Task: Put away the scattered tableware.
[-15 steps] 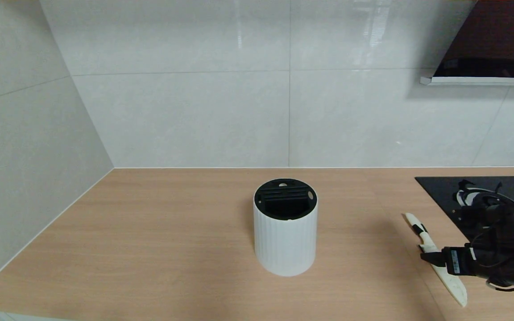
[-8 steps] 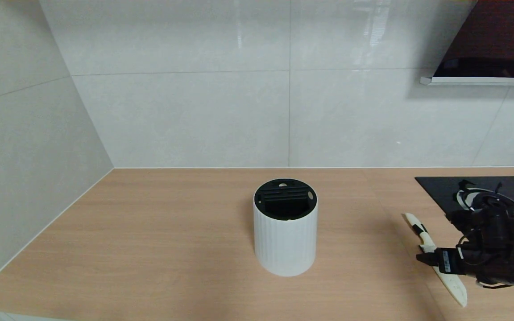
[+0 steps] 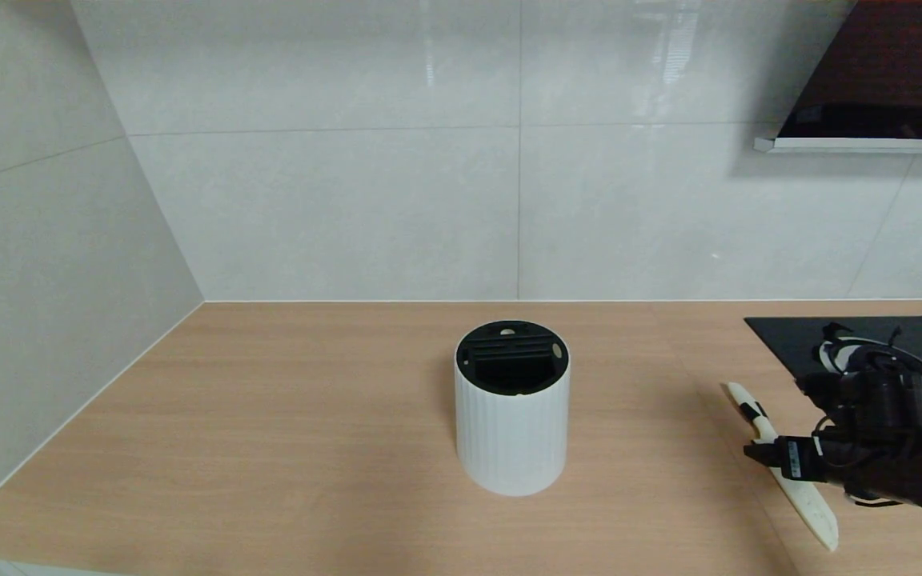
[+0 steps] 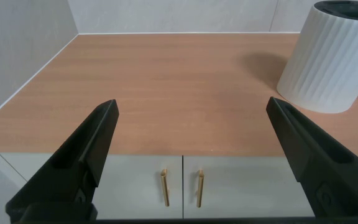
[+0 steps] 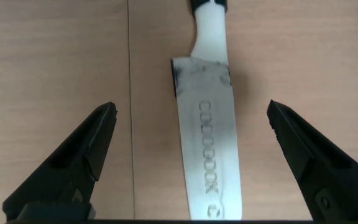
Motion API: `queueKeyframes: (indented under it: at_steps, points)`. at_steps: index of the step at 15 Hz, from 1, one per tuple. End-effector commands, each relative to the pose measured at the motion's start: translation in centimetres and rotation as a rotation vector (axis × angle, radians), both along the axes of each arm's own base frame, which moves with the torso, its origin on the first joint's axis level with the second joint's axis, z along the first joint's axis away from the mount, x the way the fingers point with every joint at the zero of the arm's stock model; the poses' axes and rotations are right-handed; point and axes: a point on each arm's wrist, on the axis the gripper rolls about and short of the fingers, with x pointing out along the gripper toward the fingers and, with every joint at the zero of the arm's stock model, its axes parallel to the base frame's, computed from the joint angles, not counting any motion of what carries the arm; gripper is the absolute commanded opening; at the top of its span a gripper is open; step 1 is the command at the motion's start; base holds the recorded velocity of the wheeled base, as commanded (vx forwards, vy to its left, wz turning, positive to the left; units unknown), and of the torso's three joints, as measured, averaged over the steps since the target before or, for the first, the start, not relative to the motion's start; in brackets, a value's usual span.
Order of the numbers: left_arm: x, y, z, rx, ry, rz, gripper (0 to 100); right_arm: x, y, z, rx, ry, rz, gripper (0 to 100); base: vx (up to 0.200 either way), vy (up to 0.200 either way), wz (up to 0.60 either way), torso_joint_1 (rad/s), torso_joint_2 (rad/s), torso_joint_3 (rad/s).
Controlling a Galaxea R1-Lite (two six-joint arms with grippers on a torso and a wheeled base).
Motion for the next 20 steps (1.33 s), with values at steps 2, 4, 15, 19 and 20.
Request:
queueKeyframes:
  at_steps: [2, 4, 15, 19, 20]
  points:
    - [0.0, 0.0, 0.0, -0.002, -0.002, 0.000, 100, 0.2, -0.1, -0.9, 0.003, 0.021, -0.002, 100, 0.000, 0.000, 0.00, 0.000, 0.00, 0.000]
    - [0.0, 0.0, 0.0, 0.000, 0.000, 0.000, 100, 0.6, -0.4, -1.2, 0.003, 0.013, -0.006, 100, 0.000, 0.000, 0.00, 0.000, 0.00, 0.000]
    - [0.0, 0.0, 0.0, 0.000, 0.000, 0.000, 100, 2.1, -0.7, -2.3, -0.012, -0.068, -0.016, 100, 0.000, 0.000, 0.00, 0.000, 0.00, 0.000]
    - [0.0, 0.0, 0.0, 0.000, -0.002, 0.000, 100, 2.2, -0.8, -2.2, -0.015, -0.071, -0.016, 100, 0.000, 0.000, 0.00, 0.000, 0.00, 0.000]
    - [0.0, 0.0, 0.0, 0.000, 0.000, 0.000, 100, 2.2, -0.8, -2.2, -0.015, -0.071, -0.017, 100, 0.000, 0.000, 0.00, 0.000, 0.00, 0.000]
